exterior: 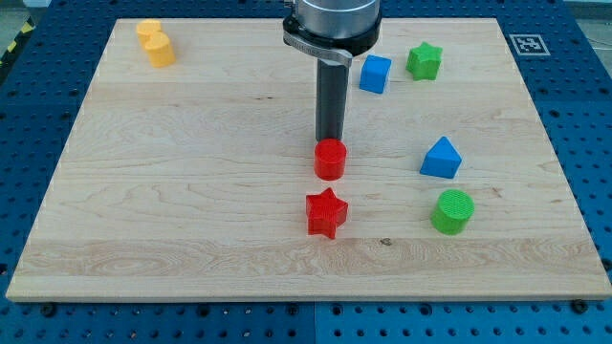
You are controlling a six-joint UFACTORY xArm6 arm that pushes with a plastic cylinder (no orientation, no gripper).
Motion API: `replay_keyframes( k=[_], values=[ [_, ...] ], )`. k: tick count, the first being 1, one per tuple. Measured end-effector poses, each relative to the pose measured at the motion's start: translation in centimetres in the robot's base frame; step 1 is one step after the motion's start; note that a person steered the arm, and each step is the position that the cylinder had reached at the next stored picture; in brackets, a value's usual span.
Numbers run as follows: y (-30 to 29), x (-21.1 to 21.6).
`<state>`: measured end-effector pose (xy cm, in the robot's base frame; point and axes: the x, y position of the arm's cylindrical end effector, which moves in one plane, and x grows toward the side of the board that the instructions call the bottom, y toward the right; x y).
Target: Separate the red circle from the red star
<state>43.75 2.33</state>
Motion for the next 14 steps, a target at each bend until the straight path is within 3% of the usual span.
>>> replay_keyframes(
  k=[2, 4, 5, 6, 8, 10, 11, 12, 14],
  values=[
    [0.2, 1.7],
    [4.6, 4.0],
    [4.9, 8.0],
    [2.0, 8.6],
    [-0.5, 4.6],
    [-0.5, 4.5],
    [-0.9, 1.6],
    [-0.9, 1.5],
    [2.5, 1.3]
  ],
)
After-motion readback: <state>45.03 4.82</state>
